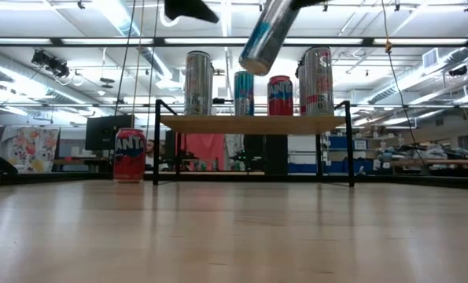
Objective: Place canned beverage on shelf
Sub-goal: Put the blue soda can on the shelf aligned with the other blue soda can
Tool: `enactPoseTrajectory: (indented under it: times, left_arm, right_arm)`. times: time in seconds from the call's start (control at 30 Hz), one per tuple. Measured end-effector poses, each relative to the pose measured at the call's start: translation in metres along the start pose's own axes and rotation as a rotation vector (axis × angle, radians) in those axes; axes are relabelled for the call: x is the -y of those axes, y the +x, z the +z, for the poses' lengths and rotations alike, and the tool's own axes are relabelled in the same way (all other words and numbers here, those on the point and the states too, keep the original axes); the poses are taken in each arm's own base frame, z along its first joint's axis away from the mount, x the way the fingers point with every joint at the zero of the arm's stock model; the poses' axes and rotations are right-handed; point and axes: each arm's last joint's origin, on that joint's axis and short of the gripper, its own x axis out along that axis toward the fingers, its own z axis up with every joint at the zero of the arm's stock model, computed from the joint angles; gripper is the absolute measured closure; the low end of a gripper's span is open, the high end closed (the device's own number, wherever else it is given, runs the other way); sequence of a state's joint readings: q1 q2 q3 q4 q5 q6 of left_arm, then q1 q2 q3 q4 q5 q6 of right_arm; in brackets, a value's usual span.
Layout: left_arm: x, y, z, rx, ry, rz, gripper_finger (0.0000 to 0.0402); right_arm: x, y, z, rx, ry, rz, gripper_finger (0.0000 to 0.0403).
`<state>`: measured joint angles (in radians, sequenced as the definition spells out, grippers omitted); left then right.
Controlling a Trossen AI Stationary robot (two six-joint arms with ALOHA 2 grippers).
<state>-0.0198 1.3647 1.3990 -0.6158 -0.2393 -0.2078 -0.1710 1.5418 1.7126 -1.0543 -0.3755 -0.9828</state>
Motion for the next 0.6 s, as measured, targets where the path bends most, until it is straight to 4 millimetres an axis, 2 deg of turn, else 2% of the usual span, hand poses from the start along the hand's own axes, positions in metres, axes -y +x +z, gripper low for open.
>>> enactPoseTrajectory:
  times: [0.17, 0.37, 0.6]
  left_arm:
    - [0.003, 0.004, -0.003, -0.039, 0.023, -0.070, 0.0044]
    - [0.009, 0.006, -0.004, -0.059, 0.167, -0.251, 0.0044]
    - [0.009, 0.006, 0.002, 0.004, 0.199, -0.279, 0.0044]
  right_arm:
    - [-0.010, -0.006, 0.010, 0.042, -0.043, 0.028, 0.0151]
    - [-0.022, -0.012, 0.022, 0.125, -0.078, 0.082, 0.0151]
    - [-0.030, -0.009, 0.035, 0.148, -0.153, 0.079, 0.0151]
